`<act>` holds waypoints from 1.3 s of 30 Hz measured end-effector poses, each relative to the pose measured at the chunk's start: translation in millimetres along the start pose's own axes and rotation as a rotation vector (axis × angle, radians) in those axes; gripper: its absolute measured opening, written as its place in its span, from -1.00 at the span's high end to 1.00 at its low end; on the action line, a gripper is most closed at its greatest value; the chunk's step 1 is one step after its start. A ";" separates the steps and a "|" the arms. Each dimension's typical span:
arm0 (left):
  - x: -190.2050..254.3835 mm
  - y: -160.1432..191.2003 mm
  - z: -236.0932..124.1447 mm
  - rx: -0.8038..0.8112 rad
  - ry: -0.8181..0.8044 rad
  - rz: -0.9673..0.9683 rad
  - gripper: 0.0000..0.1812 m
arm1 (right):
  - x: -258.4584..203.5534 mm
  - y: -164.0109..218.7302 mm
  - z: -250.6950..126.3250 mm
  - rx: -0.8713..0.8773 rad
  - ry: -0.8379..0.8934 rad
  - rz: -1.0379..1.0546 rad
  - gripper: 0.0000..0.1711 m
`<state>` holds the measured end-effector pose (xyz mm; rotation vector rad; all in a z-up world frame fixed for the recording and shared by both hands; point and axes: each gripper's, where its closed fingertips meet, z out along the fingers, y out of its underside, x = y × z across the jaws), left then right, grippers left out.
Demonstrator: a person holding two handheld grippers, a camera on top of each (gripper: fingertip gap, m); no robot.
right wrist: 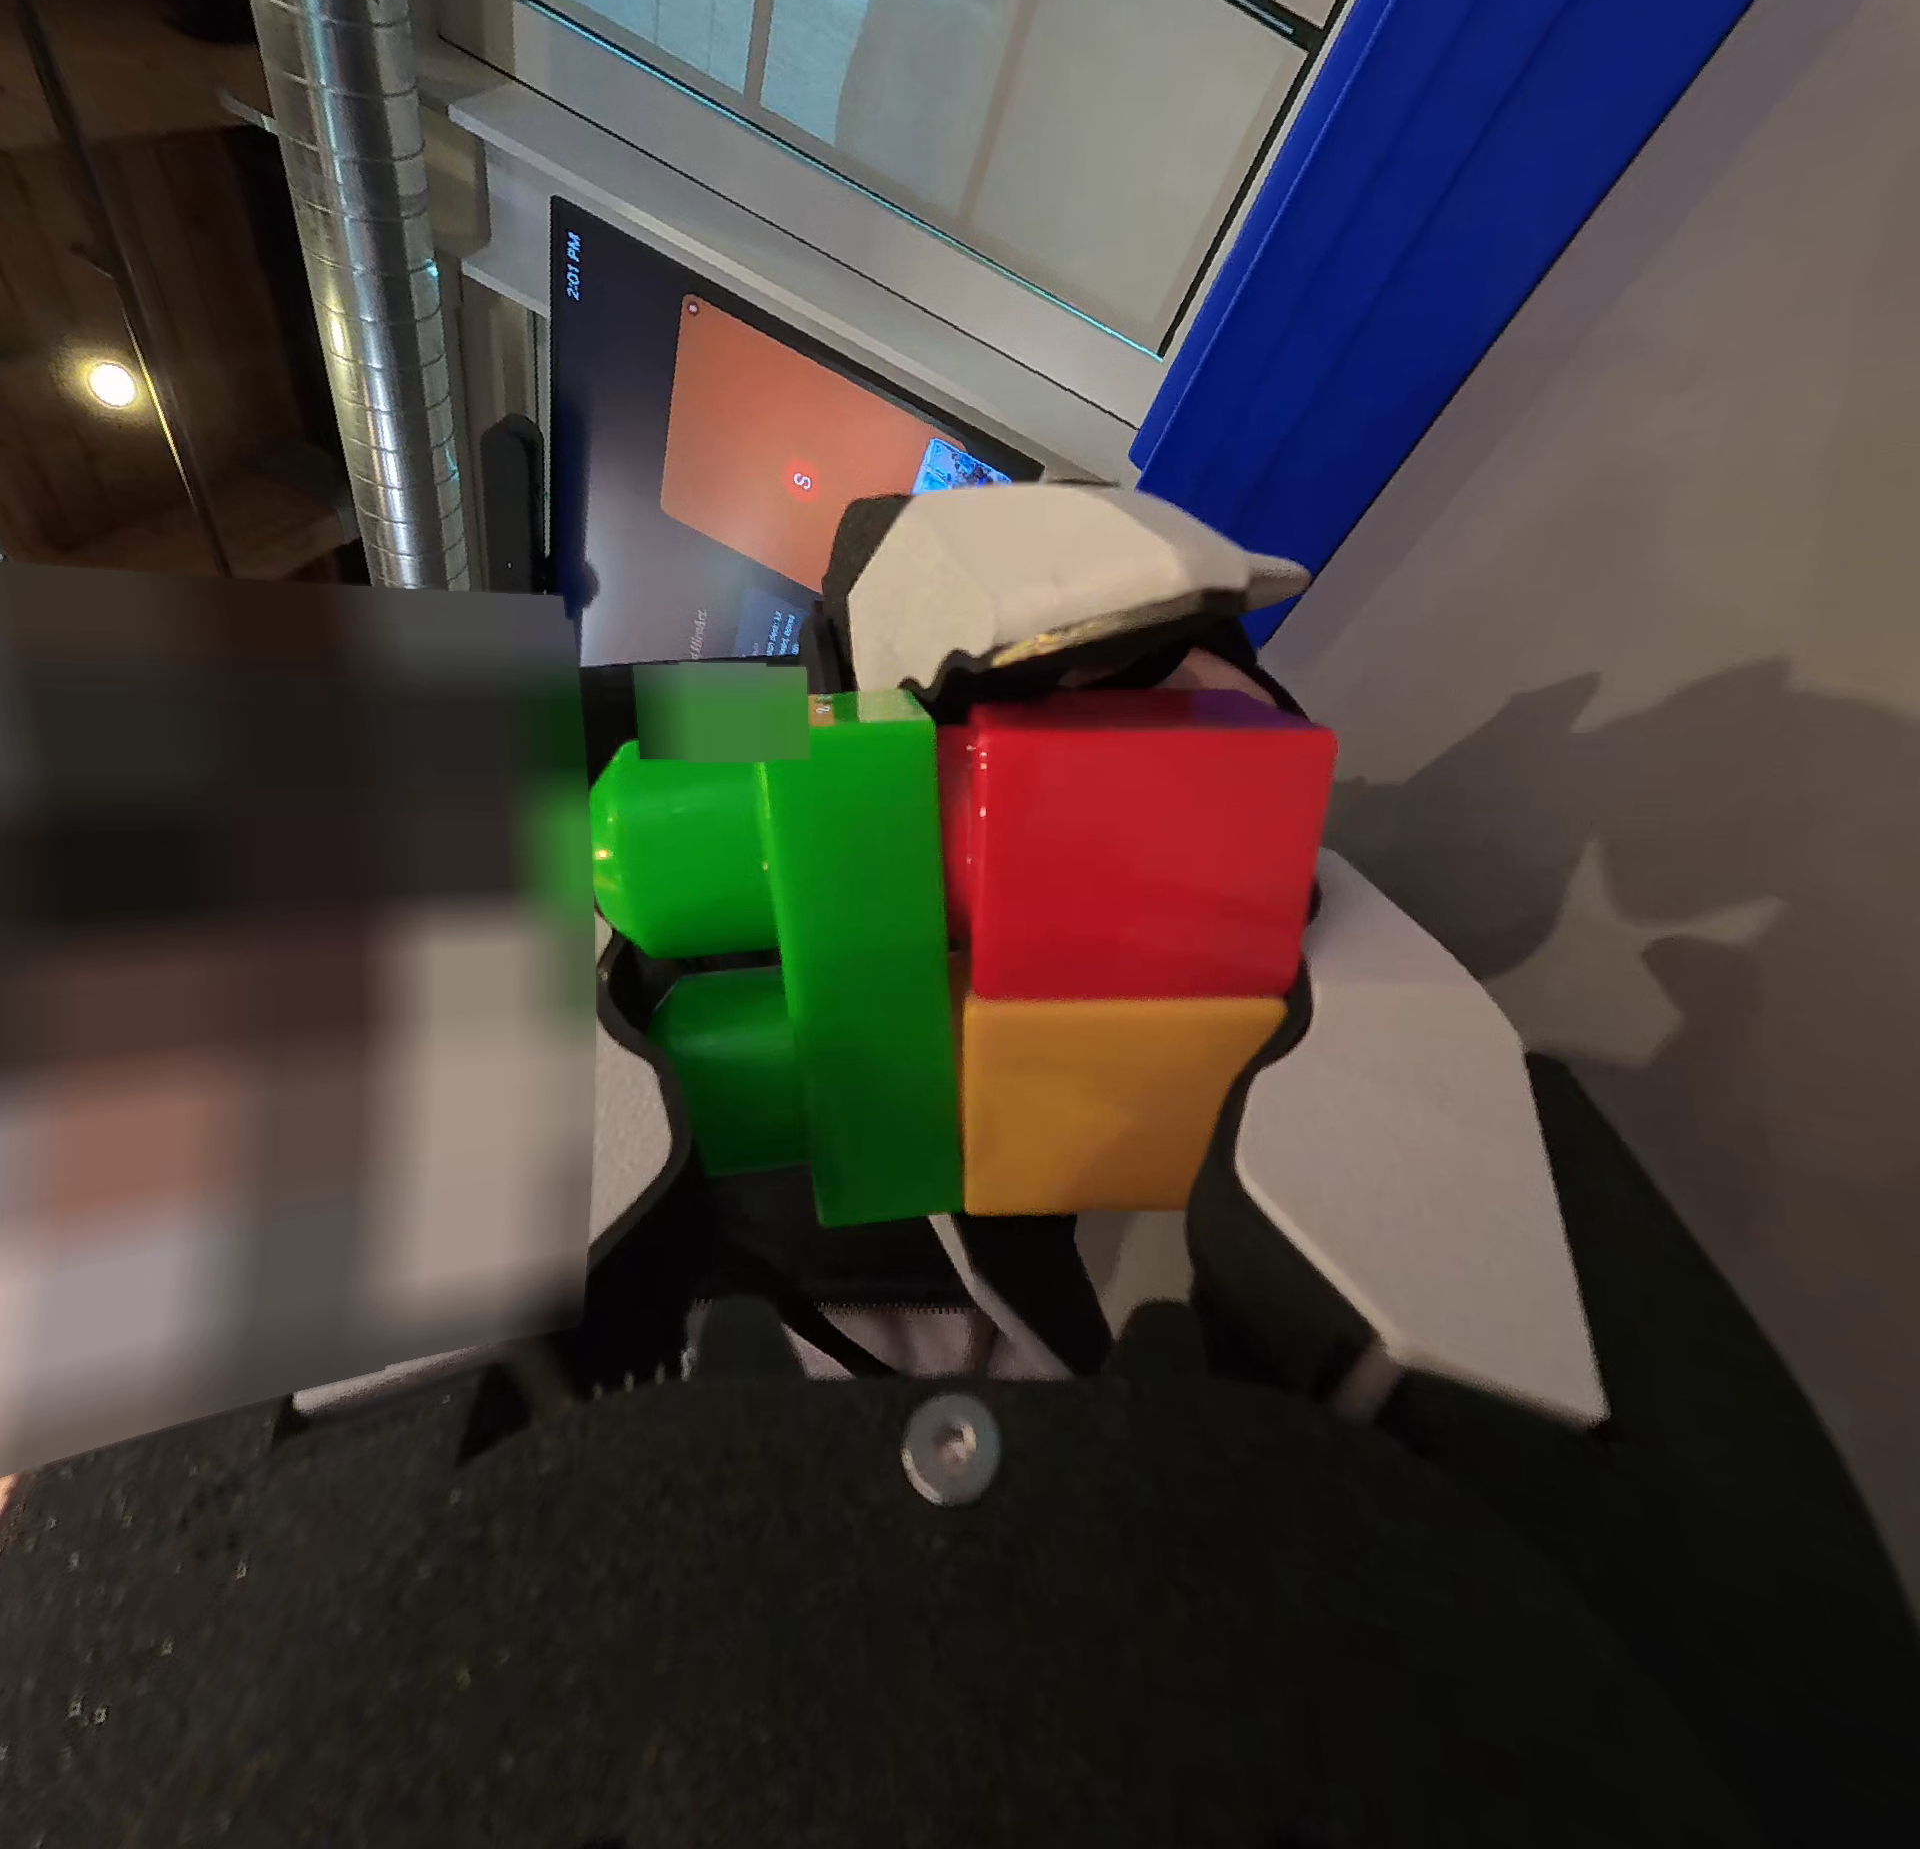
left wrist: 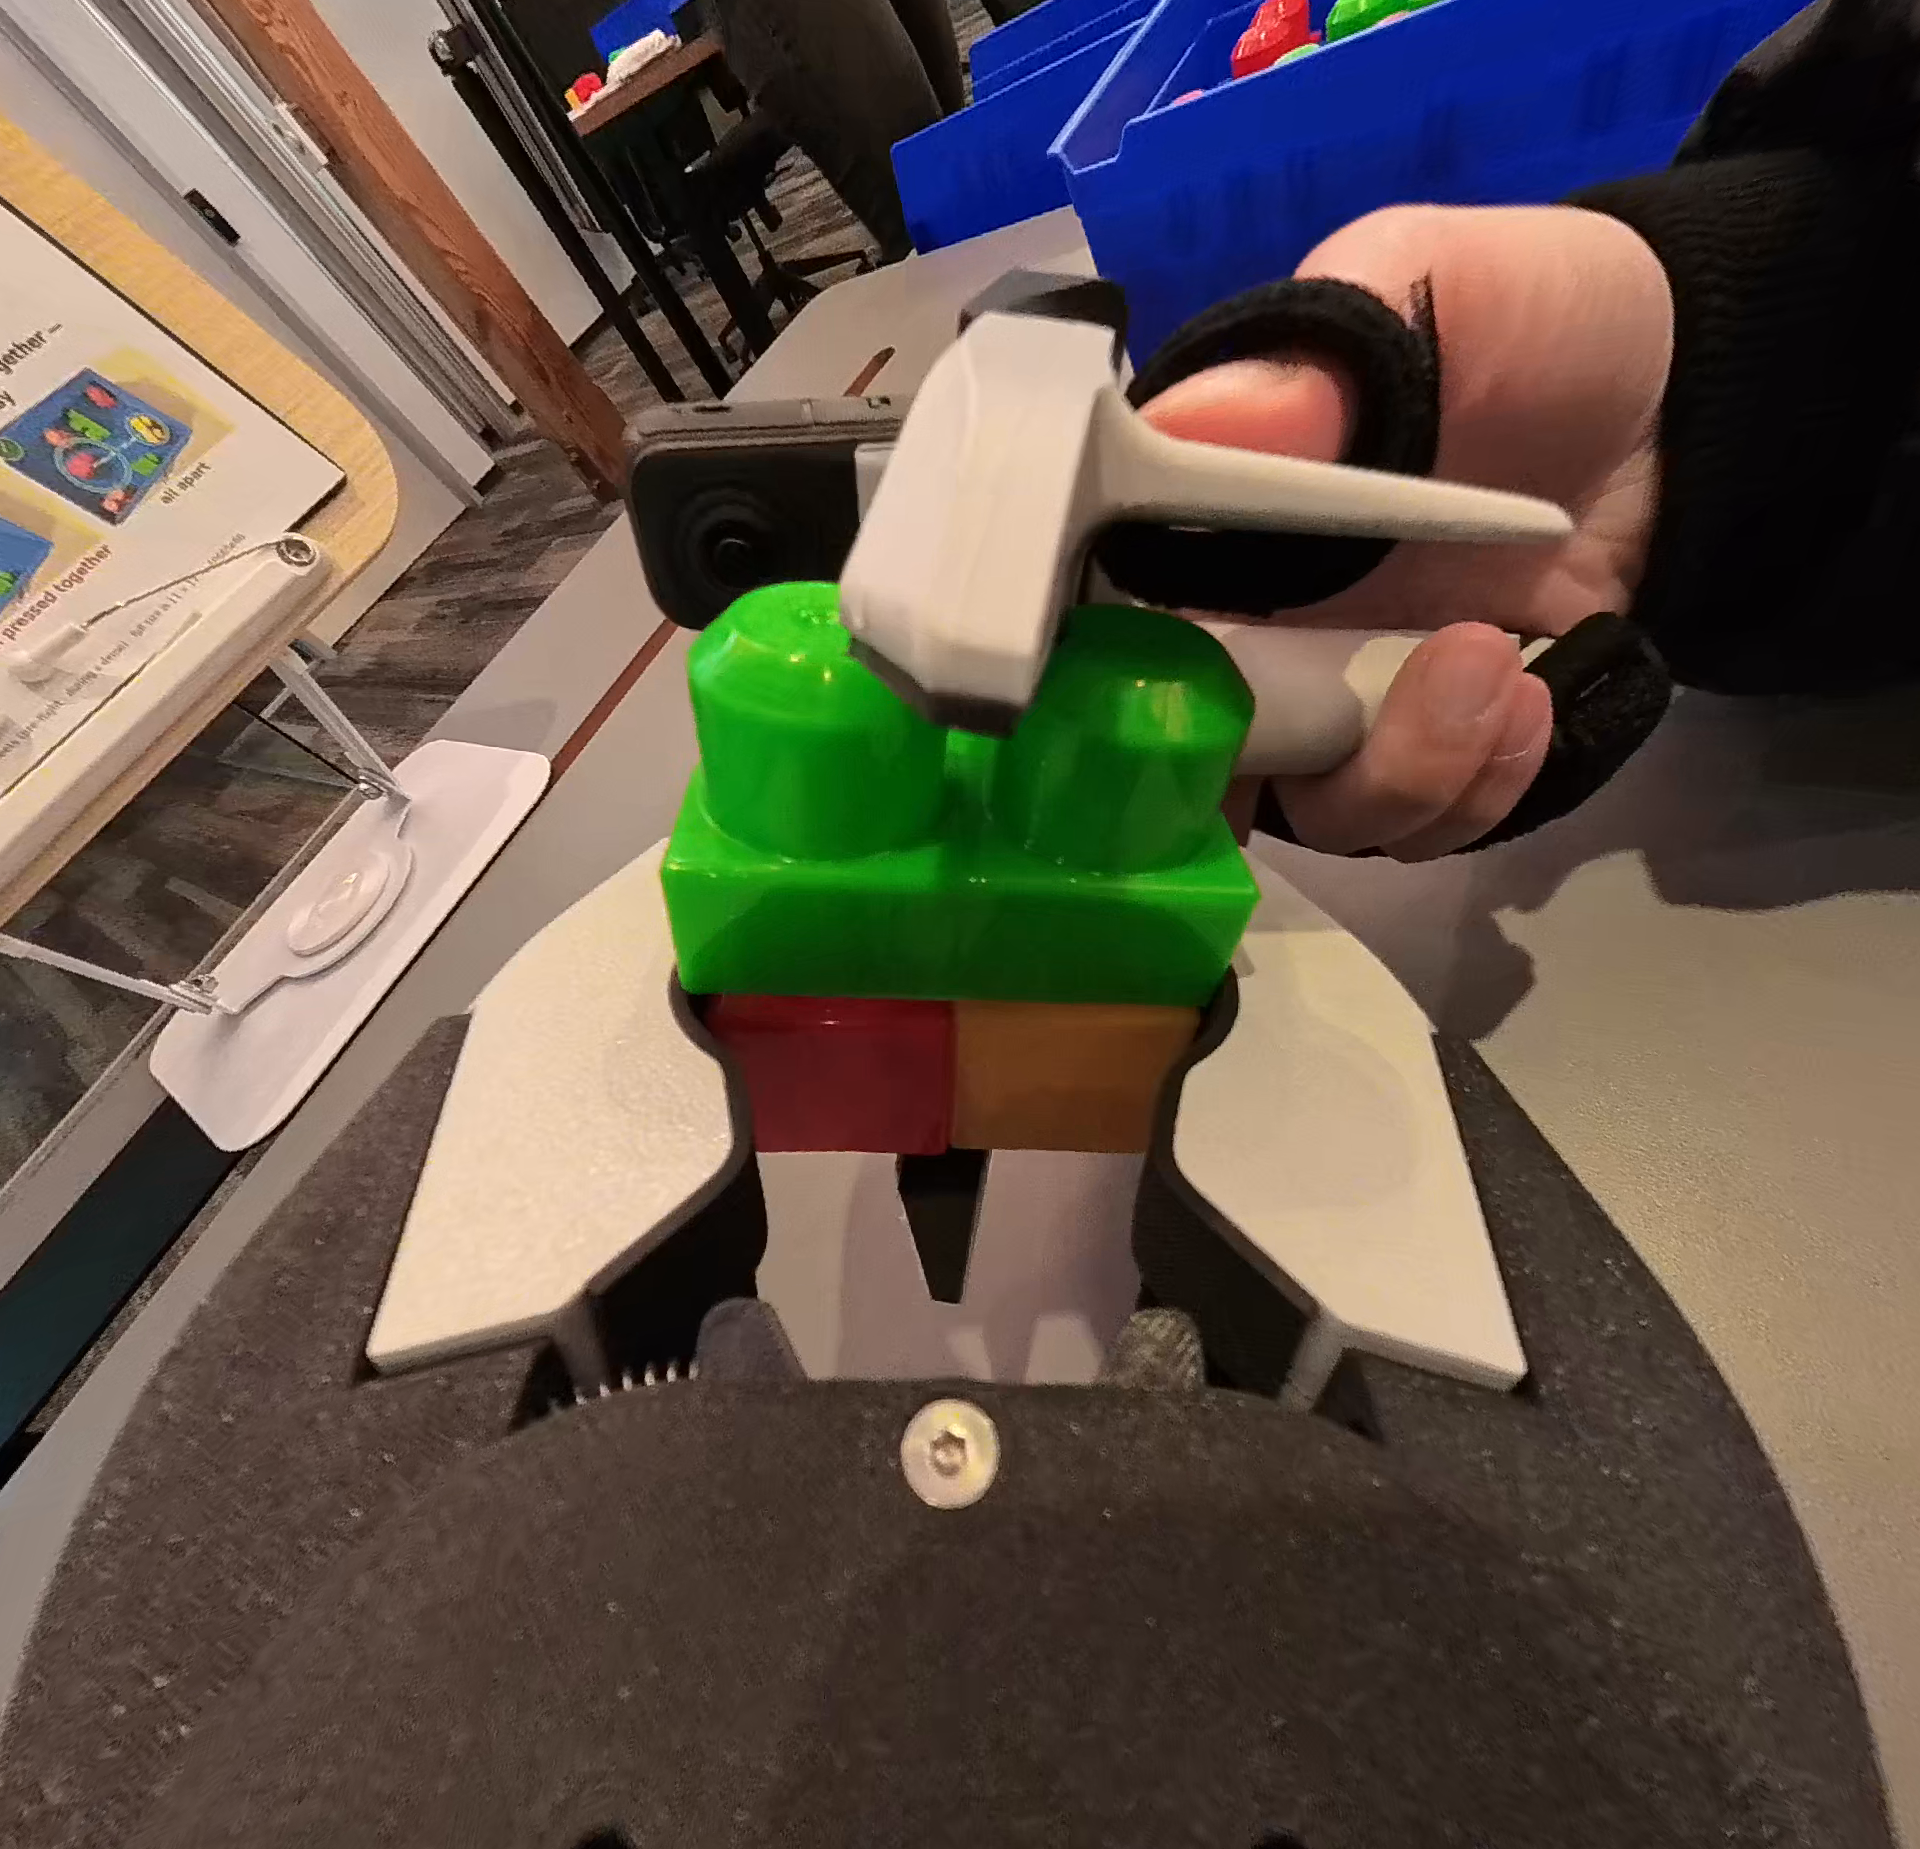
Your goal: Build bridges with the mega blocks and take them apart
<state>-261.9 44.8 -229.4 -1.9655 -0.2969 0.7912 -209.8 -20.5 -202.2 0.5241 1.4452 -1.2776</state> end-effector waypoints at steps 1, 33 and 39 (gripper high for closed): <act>0.1 0.2 0.1 -0.004 -0.001 0.004 0.01 | 0.1 0.5 -0.2 -0.005 0.003 -0.004 -0.35; -9.3 6.2 -1.1 -0.030 -0.022 -0.030 0.01 | 9.2 -2.3 -2.0 0.007 0.098 -0.074 -0.28; -6.1 -1.4 -4.0 -0.003 -0.016 0.009 0.01 | -2.7 -8.8 -4.2 0.076 0.020 -0.012 -0.32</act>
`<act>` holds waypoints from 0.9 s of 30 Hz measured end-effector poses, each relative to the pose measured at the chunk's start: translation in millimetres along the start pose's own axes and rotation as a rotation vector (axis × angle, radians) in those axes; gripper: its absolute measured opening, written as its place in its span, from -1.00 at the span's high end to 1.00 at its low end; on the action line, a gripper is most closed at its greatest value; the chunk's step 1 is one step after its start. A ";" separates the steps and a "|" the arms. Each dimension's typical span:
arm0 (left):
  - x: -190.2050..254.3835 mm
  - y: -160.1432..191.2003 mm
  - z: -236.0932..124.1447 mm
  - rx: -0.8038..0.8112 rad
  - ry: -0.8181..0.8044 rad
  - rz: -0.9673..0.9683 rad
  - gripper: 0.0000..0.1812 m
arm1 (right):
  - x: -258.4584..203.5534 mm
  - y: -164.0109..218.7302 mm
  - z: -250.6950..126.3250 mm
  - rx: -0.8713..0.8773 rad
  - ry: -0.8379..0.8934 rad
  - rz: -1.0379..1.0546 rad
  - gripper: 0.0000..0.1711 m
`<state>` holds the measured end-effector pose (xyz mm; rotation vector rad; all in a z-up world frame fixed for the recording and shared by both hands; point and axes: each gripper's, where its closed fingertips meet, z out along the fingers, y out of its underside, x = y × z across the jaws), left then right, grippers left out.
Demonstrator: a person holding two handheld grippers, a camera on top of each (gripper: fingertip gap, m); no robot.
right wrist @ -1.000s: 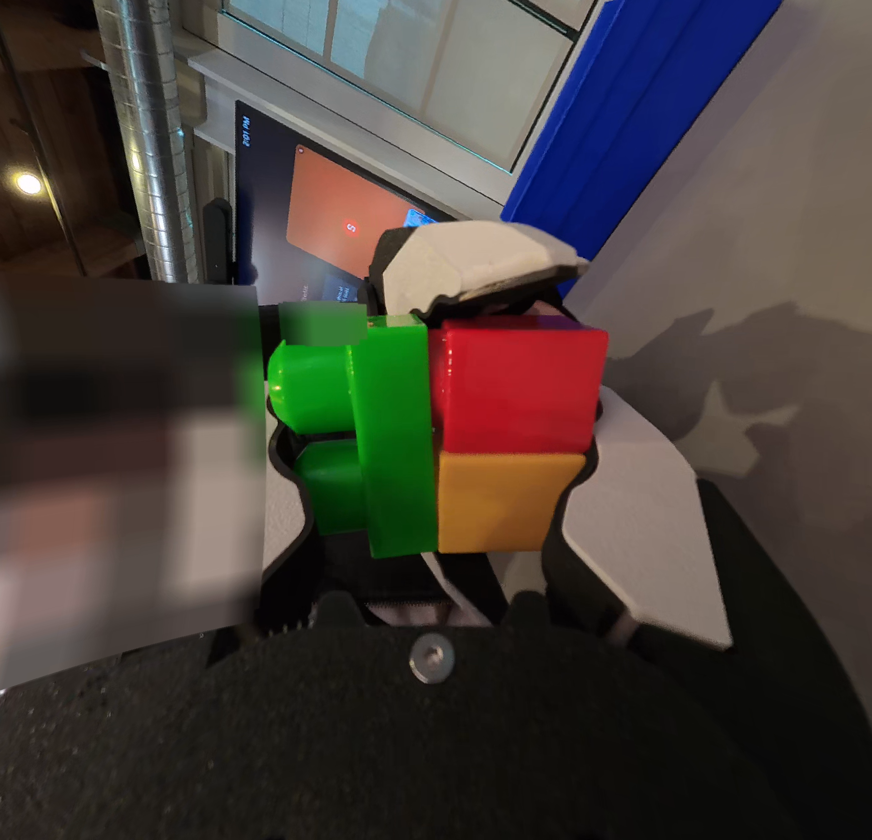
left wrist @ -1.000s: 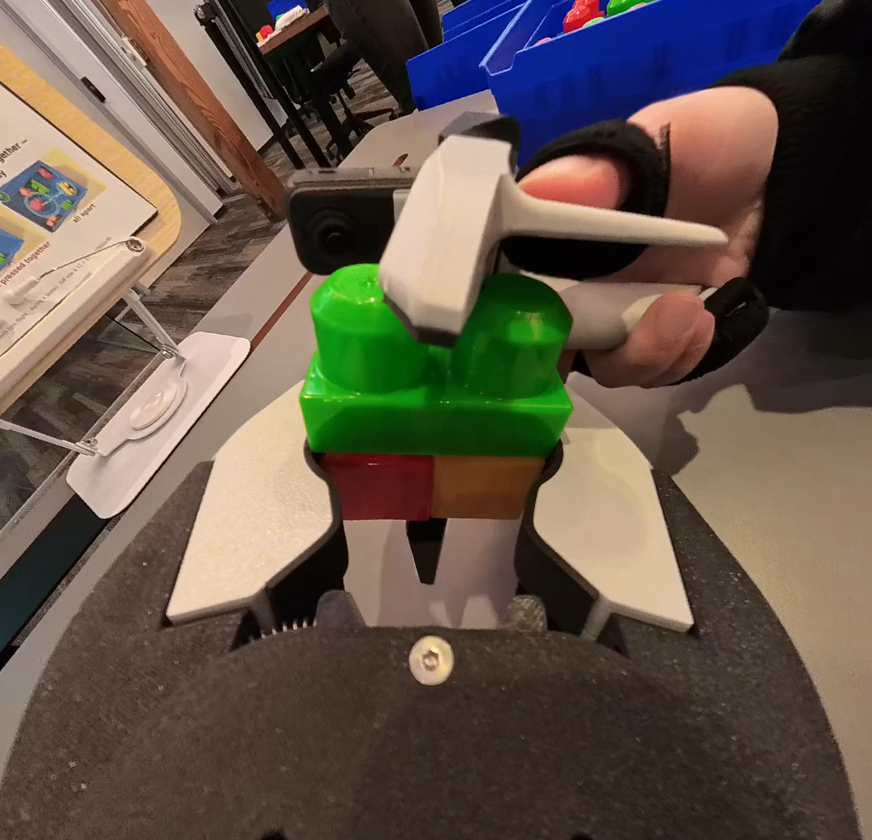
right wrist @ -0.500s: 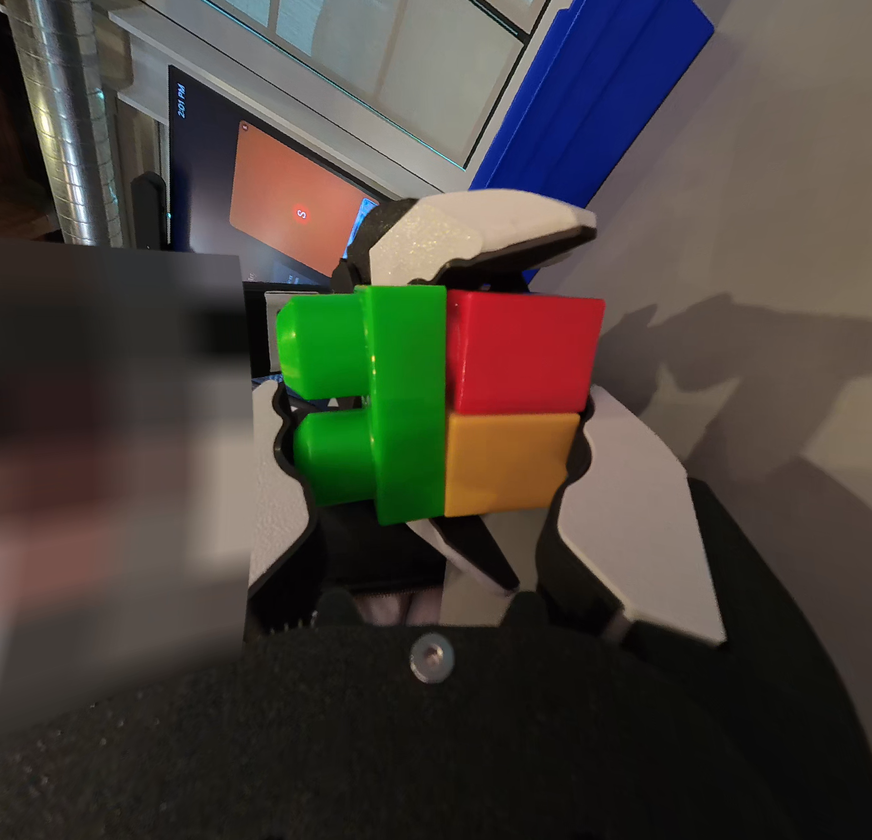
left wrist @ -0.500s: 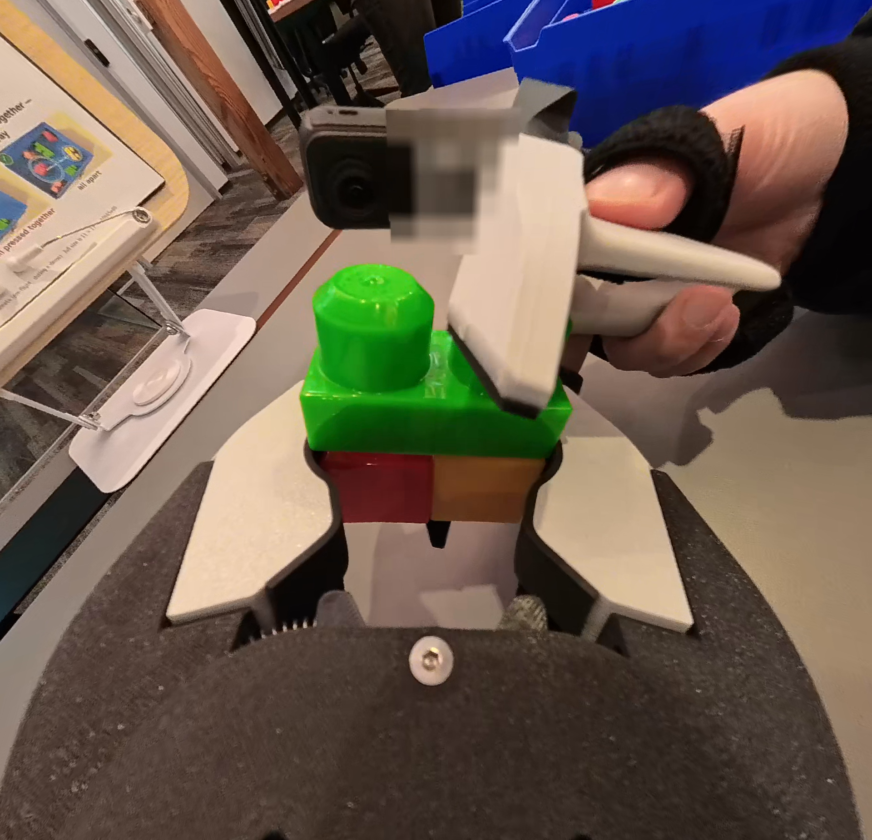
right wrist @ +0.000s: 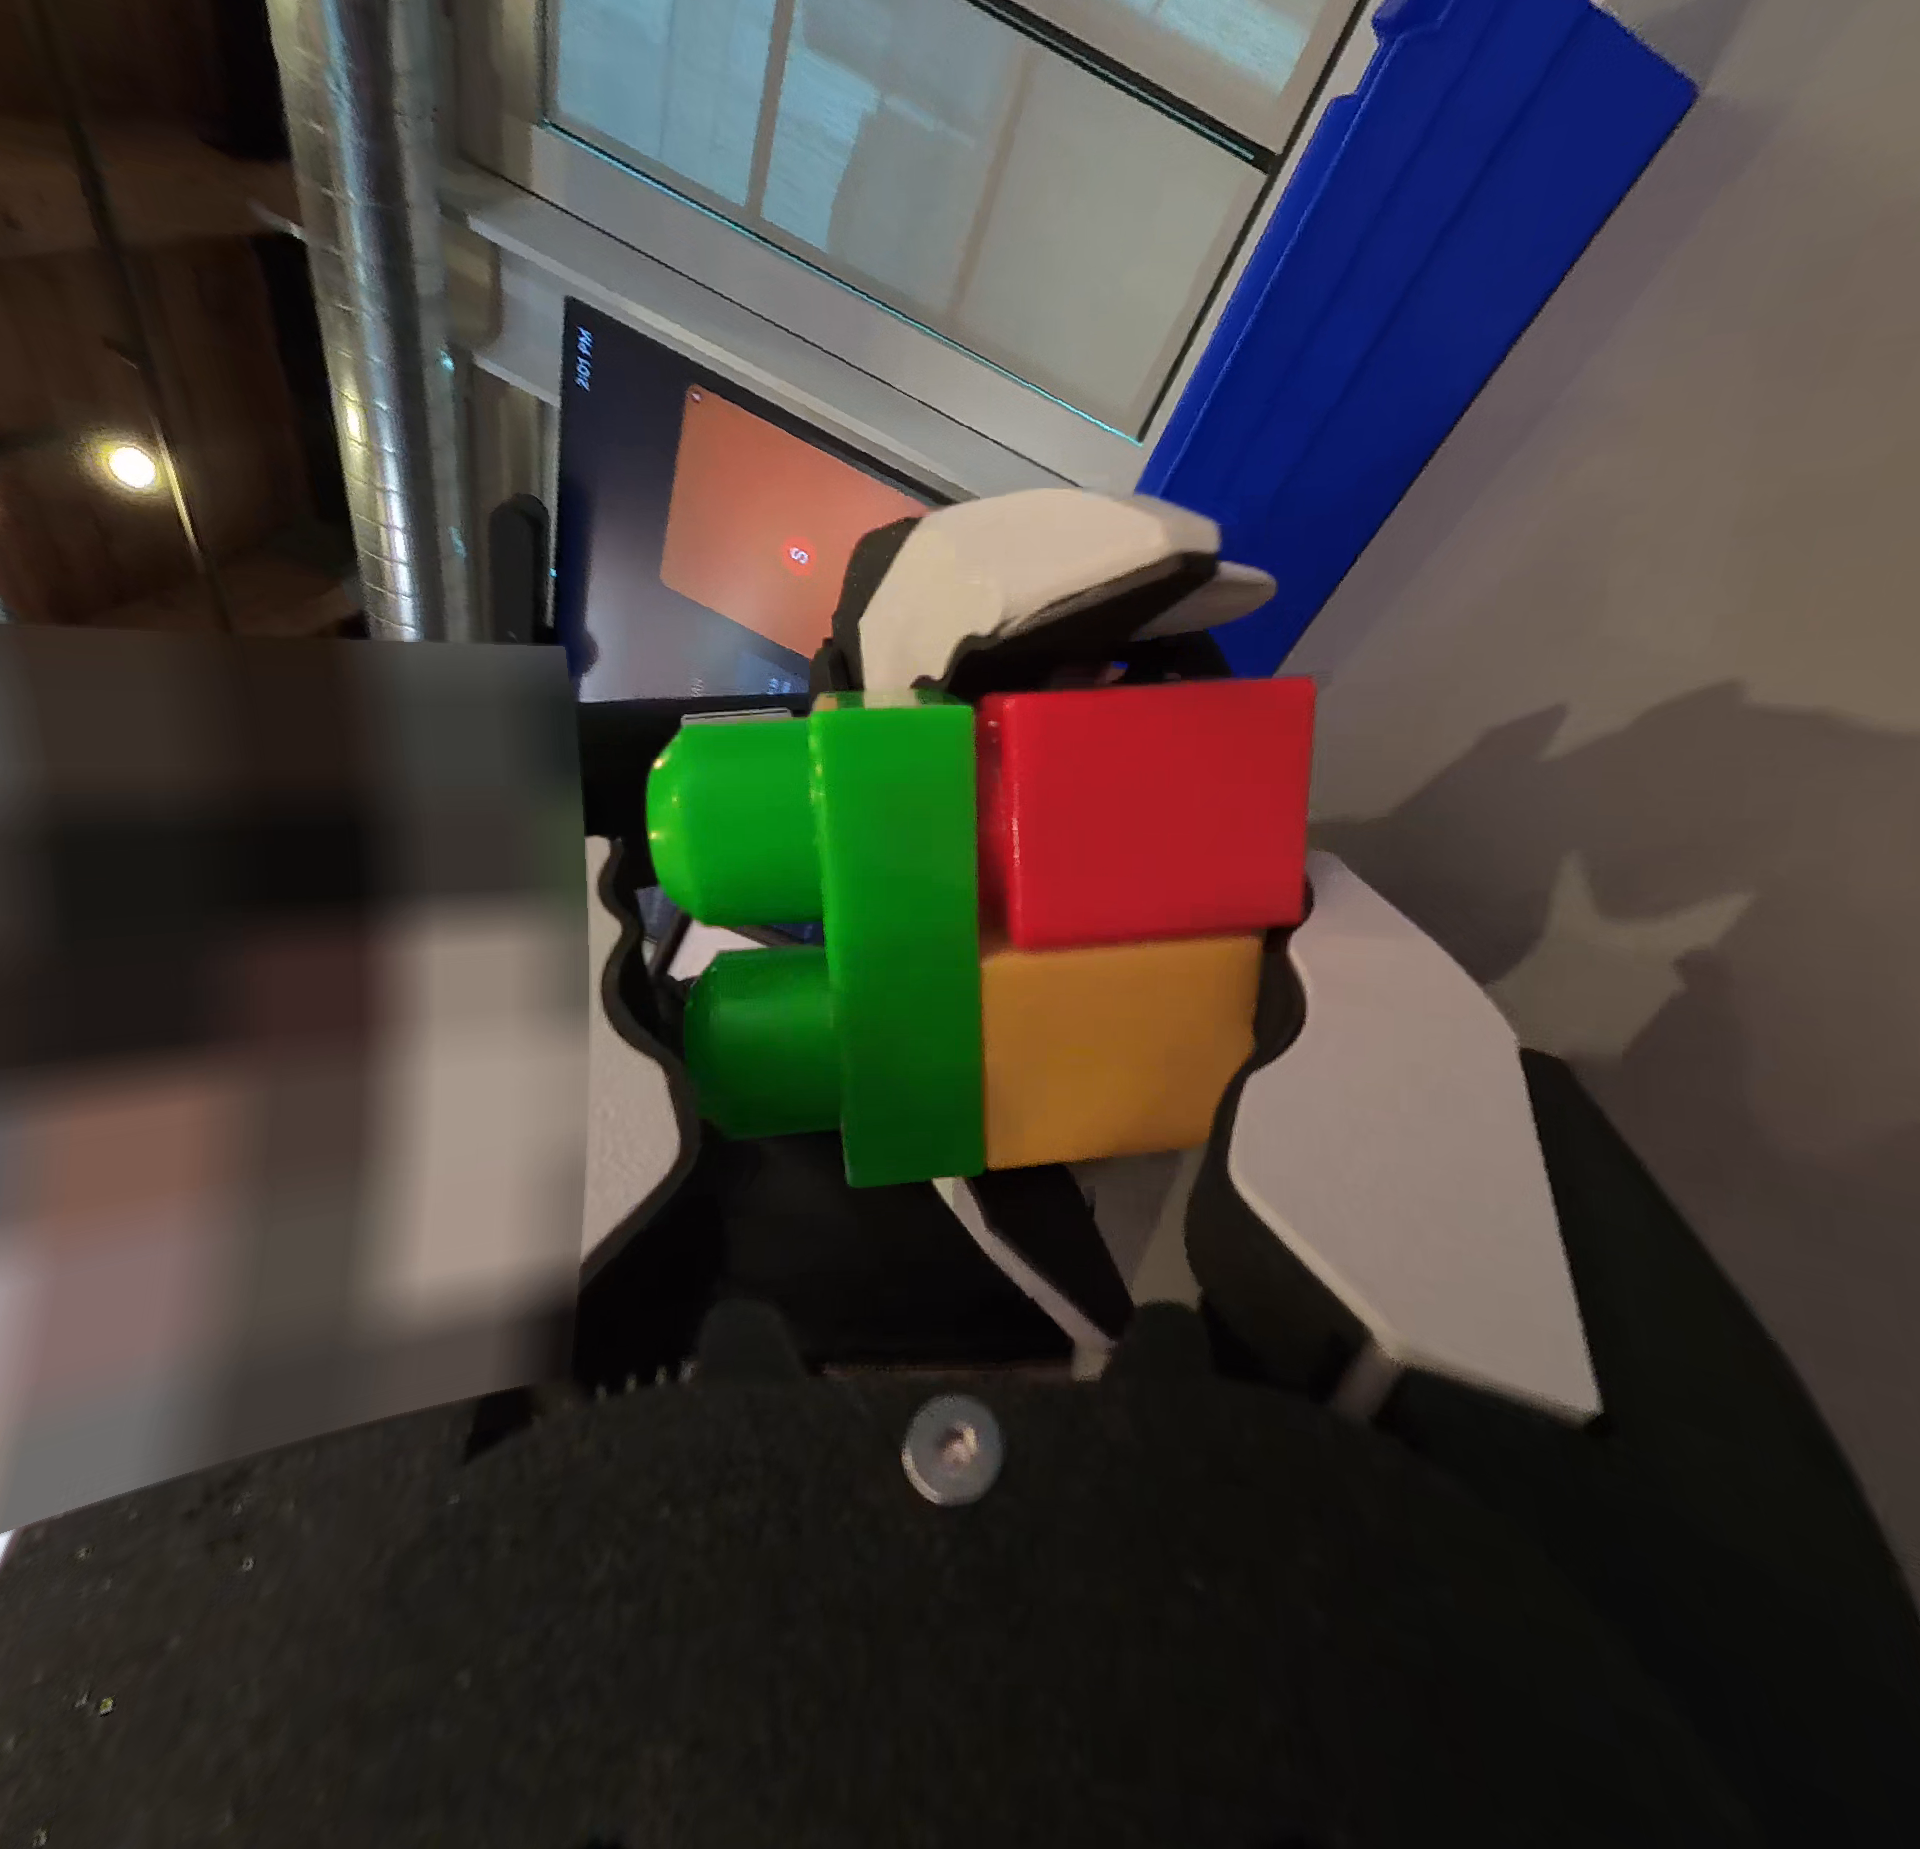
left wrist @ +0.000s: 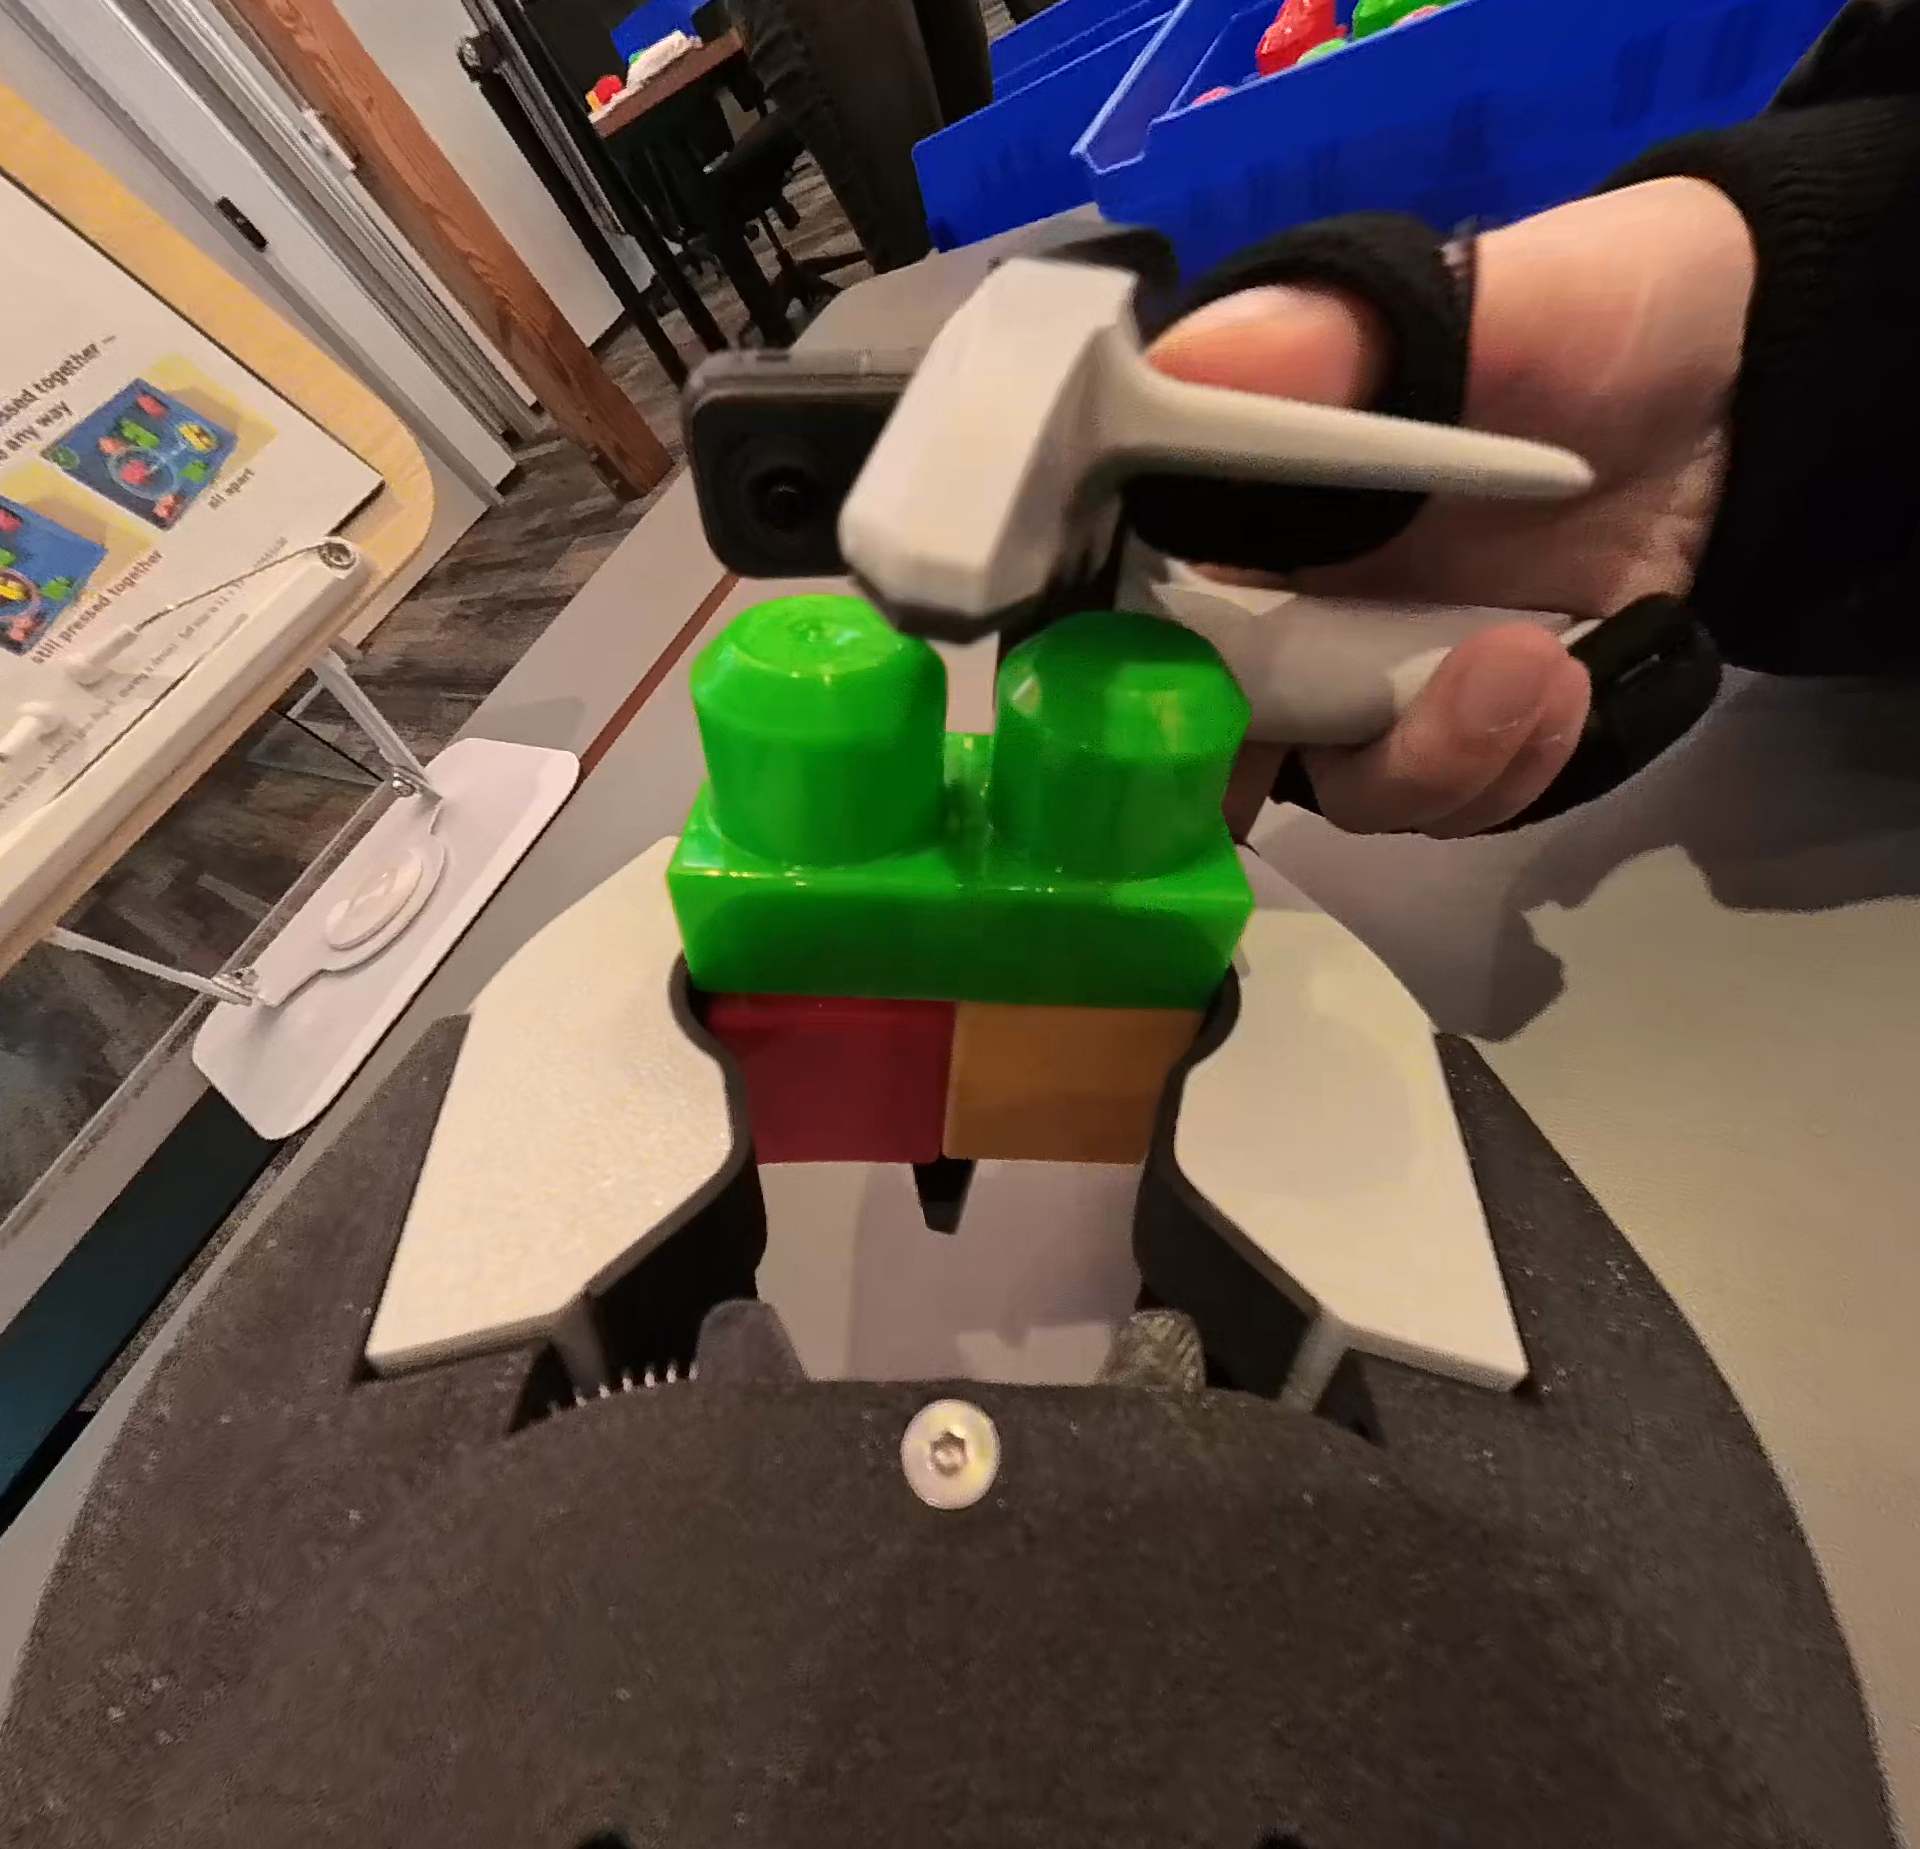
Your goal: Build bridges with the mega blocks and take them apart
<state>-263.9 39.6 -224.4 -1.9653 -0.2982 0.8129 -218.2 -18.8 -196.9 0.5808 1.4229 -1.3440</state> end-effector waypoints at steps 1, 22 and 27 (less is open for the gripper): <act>1.1 -0.1 0.1 0.002 0.003 0.008 0.01 | 0.4 -0.1 -0.8 0.003 -0.008 0.017 -0.31; 15.7 -6.2 1.6 0.045 0.083 -0.010 0.01 | 2.7 3.4 2.1 -0.048 0.041 -0.055 -0.34; 15.6 -3.8 2.6 0.036 0.080 -0.004 0.01 | 5.0 4.6 1.6 -0.063 0.058 -0.064 -0.33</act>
